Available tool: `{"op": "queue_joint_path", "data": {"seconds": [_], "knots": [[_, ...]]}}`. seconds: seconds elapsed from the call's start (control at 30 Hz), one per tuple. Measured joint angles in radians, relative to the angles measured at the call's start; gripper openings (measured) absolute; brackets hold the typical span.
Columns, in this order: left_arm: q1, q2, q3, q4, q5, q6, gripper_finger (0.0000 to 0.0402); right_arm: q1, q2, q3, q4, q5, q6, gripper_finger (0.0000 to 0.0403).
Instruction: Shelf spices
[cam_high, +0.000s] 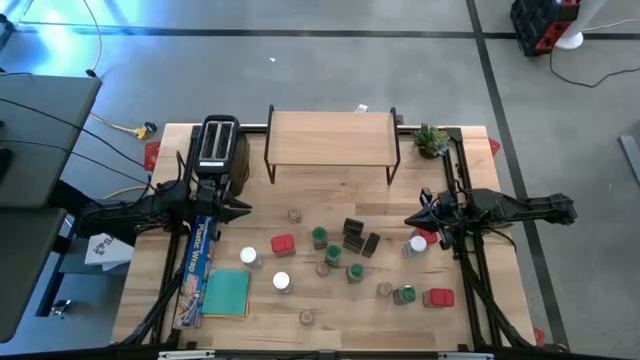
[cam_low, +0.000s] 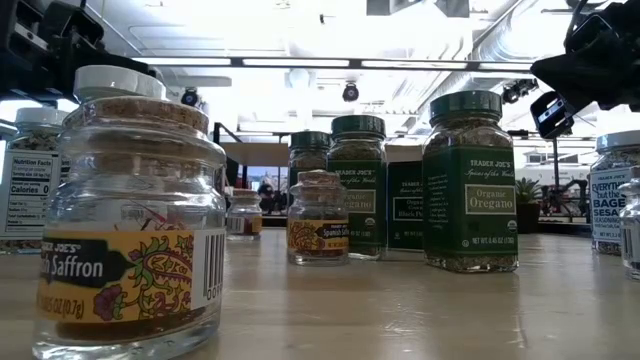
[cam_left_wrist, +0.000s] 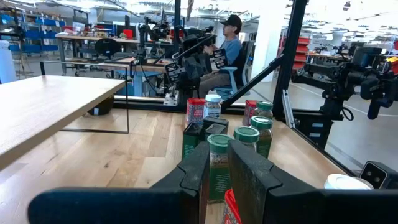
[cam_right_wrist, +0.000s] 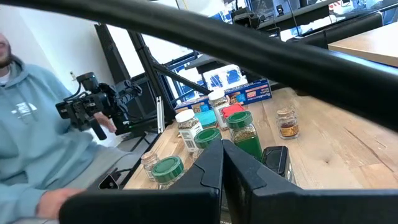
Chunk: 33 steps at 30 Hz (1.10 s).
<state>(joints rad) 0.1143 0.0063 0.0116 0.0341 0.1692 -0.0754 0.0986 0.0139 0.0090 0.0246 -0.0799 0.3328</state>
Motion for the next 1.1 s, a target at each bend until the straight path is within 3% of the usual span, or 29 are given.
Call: {"op": "queue_joint_path", "data": {"seconds": [0.17,0.33,0.5,0.73,0.9,1.0,1.1], "knots": [[0.000,0.000,0.000,0.003,0.001,-0.007,0.0053,0.000,0.000,0.000,0.000,0.000,0.000,0.0000],[0.000,0.000,0.000,0.117,-0.006,-0.134,0.0053,0.000,0.000,0.000,0.000,0.000,0.000,0.0000],[-0.001,0.008,0.000,0.258,-0.109,-0.257,0.0053,0.000,0.000,0.000,0.000,0.000,0.000,0.0000],[-0.069,0.175,0.109,0.261,-0.193,-0.166,0.0043,0.000,0.000,0.000,0.000,0.000,0.000,0.0000],[-0.171,0.377,0.337,0.074,-0.256,0.003,0.0026,0.000,0.000,0.000,0.000,0.000,0.000,0.0000],[-0.223,0.481,0.505,-0.134,-0.309,0.079,0.0014,0.000,0.000,0.000,0.000,0.000,0.000,0.0000],[-0.257,0.588,0.689,-0.402,-0.277,0.149,0.0006,0.000,0.000,0.000,0.000,0.000,0.000,0.0000]]}}
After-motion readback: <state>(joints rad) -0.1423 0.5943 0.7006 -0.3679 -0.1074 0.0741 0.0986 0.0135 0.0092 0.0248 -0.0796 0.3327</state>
